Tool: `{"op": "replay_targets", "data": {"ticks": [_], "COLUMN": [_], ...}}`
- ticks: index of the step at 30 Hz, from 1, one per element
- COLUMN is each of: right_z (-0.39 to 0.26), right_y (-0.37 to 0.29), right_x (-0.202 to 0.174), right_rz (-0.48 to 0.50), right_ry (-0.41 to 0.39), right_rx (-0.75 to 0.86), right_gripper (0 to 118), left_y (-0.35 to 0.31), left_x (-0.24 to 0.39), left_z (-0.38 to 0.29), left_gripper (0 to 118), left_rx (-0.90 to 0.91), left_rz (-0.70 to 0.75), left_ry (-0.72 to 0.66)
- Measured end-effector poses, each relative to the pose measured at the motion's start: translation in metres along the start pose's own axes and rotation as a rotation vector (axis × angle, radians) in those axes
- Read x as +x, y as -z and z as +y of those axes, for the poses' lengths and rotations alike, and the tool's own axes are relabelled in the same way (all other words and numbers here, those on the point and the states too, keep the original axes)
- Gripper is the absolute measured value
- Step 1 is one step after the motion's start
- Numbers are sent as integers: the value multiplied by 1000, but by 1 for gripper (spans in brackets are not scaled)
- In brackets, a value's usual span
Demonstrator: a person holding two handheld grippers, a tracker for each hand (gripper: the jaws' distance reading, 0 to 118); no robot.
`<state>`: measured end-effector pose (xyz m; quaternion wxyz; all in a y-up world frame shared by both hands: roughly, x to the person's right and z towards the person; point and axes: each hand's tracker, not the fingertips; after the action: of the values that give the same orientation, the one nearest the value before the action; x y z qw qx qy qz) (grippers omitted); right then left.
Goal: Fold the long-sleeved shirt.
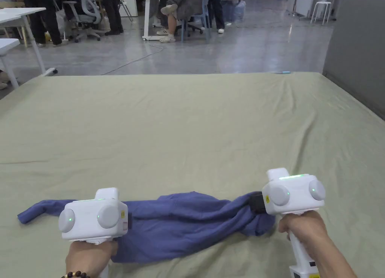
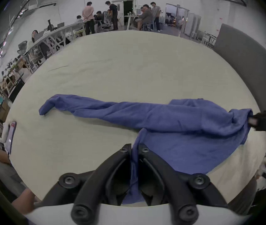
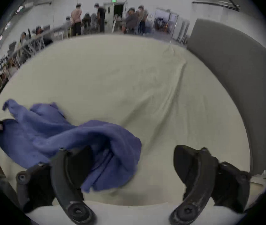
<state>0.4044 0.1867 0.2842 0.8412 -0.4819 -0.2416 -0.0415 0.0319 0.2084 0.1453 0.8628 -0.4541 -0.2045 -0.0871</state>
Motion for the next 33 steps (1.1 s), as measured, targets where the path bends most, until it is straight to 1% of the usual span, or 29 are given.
{"op": "replay_targets", "data": {"ticks": [1, 2, 4, 5, 6, 7, 8, 10, 12, 14, 16, 17, 18, 20, 21, 22, 23, 24, 25, 27, 30, 33], "right_z": [1, -2, -7, -7, -8, -5, -1, 15, 41, 70, 100, 120, 137, 174, 192, 208, 226, 241, 253, 274, 289, 287], "right_y": [14, 24, 29, 20, 6, -5, -19, -53, -96, -141, -181, -199, -214, -246, -260, -271, -281, -290, -295, -303, -305, -291], "right_x": [-1, -1, 0, -1, -2, -1, 3, 9, 17, 21, 29, 33, 35, 42, 46, 50, 55, 60, 65, 75, 88, 95], "right_rz": [10, 31, 163, 167, 119, 124, 148, 192, 208, 230, 273, 278, 260, 202, 189, 168, 145, 132, 138, 105, 62, 72], "right_ry": [15, 33, 114, 141, 112, 79, 89, 114, 112, 100, 106, 104, 98, 76, 76, 82, 96, 104, 103, 120, 134, 139], "right_rx": [-41, -68, -75, -32, 1, 45, 97, 189, 306, 424, 509, 535, 554, 611, 639, 647, 653, 668, 677, 684, 694, 675], "right_gripper": [90, 67, 19, 15, 14, 13, 13, 13, 13, 13, 13, 13, 13, 13, 13, 13, 13, 13, 13, 13, 13, 13], "left_y": [-2, -3, -2, -6, -12, -22, -32, -58, -91, -124, -159, -176, -190, -223, -237, -249, -261, -267, -275, -285, -285, -269], "left_x": [-1, -3, -5, -7, -10, -14, -16, -20, -22, -27, -26, -27, -28, -26, -24, -22, -20, -21, -19, -14, -4, 4], "left_z": [2, 3, 6, 8, 10, 15, 20, 37, 63, 97, 136, 159, 179, 224, 245, 262, 281, 298, 309, 326, 339, 340], "left_gripper": [0, 0, 0, 0, 0, 0, 0, 0, 0, 0, 0, 0, 0, 0, 0, 0, 0, 0, 0, 0, 0, 0], "left_rx": [4, 7, 12, 21, 31, 74, 121, 186, 297, 391, 487, 522, 554, 651, 672, 693, 713, 695, 713, 719, 740, 730], "left_rz": [-3, -4, -2, -6, -17, -50, -87, -117, -137, -172, -161, -153, -153, -115, -93, -67, -73, -93, -105, -115, -89, -93], "left_ry": [-5, -7, 1, 6, 8, -10, -36, -62, -56, -83, -104, -94, -93, -67, -58, -47, -62, -75, -96, -111, -69, -55]}}
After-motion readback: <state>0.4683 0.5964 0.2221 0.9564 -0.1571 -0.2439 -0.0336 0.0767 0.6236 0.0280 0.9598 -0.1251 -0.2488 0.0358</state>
